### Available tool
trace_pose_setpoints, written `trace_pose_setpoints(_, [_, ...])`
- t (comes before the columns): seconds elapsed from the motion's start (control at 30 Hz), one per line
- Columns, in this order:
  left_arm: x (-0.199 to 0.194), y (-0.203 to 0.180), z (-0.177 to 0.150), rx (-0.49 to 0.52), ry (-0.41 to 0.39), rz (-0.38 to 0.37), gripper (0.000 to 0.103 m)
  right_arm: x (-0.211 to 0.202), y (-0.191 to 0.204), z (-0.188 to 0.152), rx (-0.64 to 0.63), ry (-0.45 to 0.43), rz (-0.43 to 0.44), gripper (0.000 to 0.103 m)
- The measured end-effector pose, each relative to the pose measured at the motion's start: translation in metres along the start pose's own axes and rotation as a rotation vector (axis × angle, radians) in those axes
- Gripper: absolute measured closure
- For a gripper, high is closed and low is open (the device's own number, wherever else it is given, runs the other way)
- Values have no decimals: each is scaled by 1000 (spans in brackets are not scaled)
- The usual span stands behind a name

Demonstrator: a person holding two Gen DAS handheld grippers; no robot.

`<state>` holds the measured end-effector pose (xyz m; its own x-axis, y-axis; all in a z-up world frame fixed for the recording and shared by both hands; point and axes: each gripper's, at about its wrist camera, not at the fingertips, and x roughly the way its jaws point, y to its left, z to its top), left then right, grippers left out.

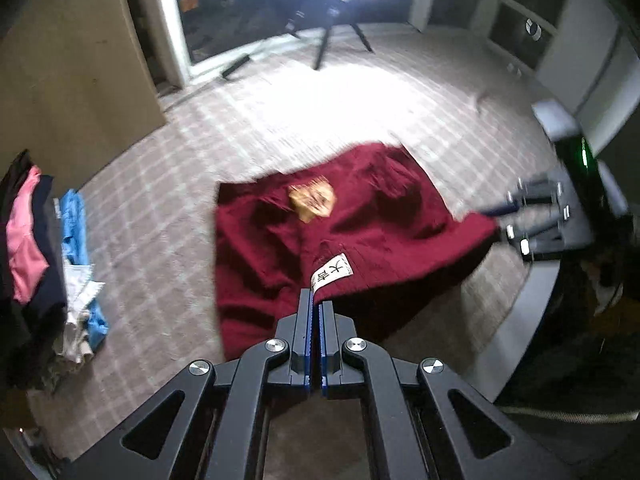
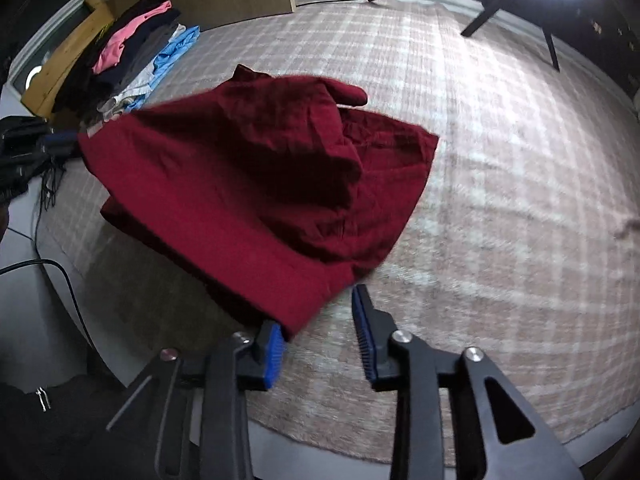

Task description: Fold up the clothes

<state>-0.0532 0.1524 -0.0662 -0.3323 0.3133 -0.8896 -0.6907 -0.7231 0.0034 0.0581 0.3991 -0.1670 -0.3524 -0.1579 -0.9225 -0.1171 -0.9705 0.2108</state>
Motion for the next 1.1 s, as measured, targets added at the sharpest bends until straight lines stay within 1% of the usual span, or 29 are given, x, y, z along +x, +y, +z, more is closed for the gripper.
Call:
trace_pose_setpoints(0.1, [-5,24,1,-58,-16,36,101,1,3,-8,6,4,-2,68])
trace_pose_setpoints(0.17, [-8,40,-1,-95,-23,58,101,2,4,-13,34,10,0,68])
trace_pose_setpoints(0.27, [-11,66,-15,-141,-15,87,101,5,6,-21,78,16,9,68])
trace_pose_setpoints(0.37, [-12,88,-28,-180,-5,112,101,10,23,-23,74,5,37,68])
trace_pose_setpoints(0.5, [-7,94,-35,-175,12,91,101,19,51,-20,30,-18,62,68])
trace_pose_setpoints(0.53, [-6,96,-35,-173,14,87,101,22,58,-19,13,-29,57,68])
trace_pose_setpoints(0.63, [-3,102,-36,-167,19,75,101,31,71,-19,-33,-54,-29,68])
trace_pose_setpoints(0.67, [-3,105,-37,-168,20,71,101,33,72,-21,-42,-54,-42,68])
trace_pose_setpoints(0.77, [-3,114,-38,-176,21,60,101,40,74,-23,-48,-60,-43,68])
trace_pose_setpoints(0.97, [0,125,-41,-184,32,41,101,44,87,-18,-111,-108,-81,68])
trace_pose_setpoints(1.03, [0,125,-41,-179,33,38,101,44,88,-13,-109,-127,-66,72])
trace_pose_setpoints(1.07, [-1,124,-41,-176,32,38,101,44,88,-11,-99,-130,-56,72])
trace_pose_setpoints(1.1, [-2,124,-41,-173,31,38,101,42,85,-8,-78,-135,-41,80])
